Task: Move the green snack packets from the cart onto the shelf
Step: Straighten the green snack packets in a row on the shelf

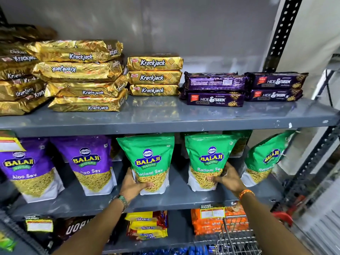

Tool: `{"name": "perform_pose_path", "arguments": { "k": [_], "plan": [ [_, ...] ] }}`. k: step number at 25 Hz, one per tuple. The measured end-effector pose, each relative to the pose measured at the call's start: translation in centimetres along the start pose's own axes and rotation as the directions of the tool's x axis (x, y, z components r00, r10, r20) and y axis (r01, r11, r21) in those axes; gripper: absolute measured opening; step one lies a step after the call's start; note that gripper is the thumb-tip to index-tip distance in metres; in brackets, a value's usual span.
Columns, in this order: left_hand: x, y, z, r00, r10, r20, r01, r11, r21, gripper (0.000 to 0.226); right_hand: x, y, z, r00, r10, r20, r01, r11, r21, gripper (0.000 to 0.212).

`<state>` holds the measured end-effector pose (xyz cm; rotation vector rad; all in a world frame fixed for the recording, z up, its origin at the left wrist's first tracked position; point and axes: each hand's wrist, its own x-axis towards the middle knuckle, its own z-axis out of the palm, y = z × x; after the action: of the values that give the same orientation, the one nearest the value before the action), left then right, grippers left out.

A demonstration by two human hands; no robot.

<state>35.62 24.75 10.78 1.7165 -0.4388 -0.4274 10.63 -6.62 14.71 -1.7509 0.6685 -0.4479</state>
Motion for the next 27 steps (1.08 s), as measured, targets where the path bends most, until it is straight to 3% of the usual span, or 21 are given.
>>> {"name": "perform_pose_path", "arguments": {
  "k": [3,7,9,13,16,18,20,22,24,27],
  "plan": [
    [0.1,-0.3,0.0,1.000,-0.012,0.002,0.012,1.000,0.006,0.107,0.6,-0.3,0.3,0.999,-0.039,0.001,0.039,0.997,0.073,0.119],
    [-0.2,-0.1,-0.1,0.999,-0.030,0.018,0.030,0.999,0.019,0.105,0.9,-0.4,0.6,0.999,-0.043,-0.011,0.043,0.994,0.096,0.127],
    [-0.8,0.5,0.0,0.999,-0.049,0.021,0.048,0.998,0.026,0.100,0.5,-0.3,0.7,1.000,-0.011,-0.017,0.013,0.997,0.078,0.125],
    [-0.9,1.3,0.0,0.996,-0.066,0.060,0.063,0.997,0.039,0.099,-1.1,-1.3,0.8,1.000,0.028,-0.006,-0.028,0.999,0.029,0.095],
    [-0.6,1.4,0.2,0.994,-0.072,0.077,0.070,0.997,0.027,0.093,-3.3,0.1,0.8,0.998,0.038,-0.053,-0.032,0.993,0.118,0.100],
    [-0.8,1.3,0.5,0.994,-0.063,0.089,0.062,0.998,0.013,0.091,-5.8,1.2,0.3,0.981,0.098,-0.168,-0.062,0.976,0.208,0.100],
    [-1.1,1.0,0.5,0.994,-0.077,0.078,0.078,0.997,-0.006,0.088,-7.1,2.4,-0.5,0.933,0.103,-0.344,-0.016,0.969,0.246,0.069],
    [-1.1,1.1,0.5,0.996,-0.081,0.050,0.082,0.996,-0.019,0.088,-7.3,3.3,-2.3,0.815,0.103,-0.570,0.012,0.981,0.194,0.057],
    [-1.2,0.7,0.9,0.999,-0.047,-0.027,0.046,0.999,-0.017,0.098,-6.7,3.6,-4.7,0.734,0.060,-0.676,0.014,0.995,0.103,0.082],
    [-2.6,0.2,2.4,0.986,-0.030,-0.164,0.026,0.999,-0.024,0.098,-4.5,4.5,-8.6,0.782,0.093,-0.617,-0.047,0.995,0.091,0.132]
  ]
}}
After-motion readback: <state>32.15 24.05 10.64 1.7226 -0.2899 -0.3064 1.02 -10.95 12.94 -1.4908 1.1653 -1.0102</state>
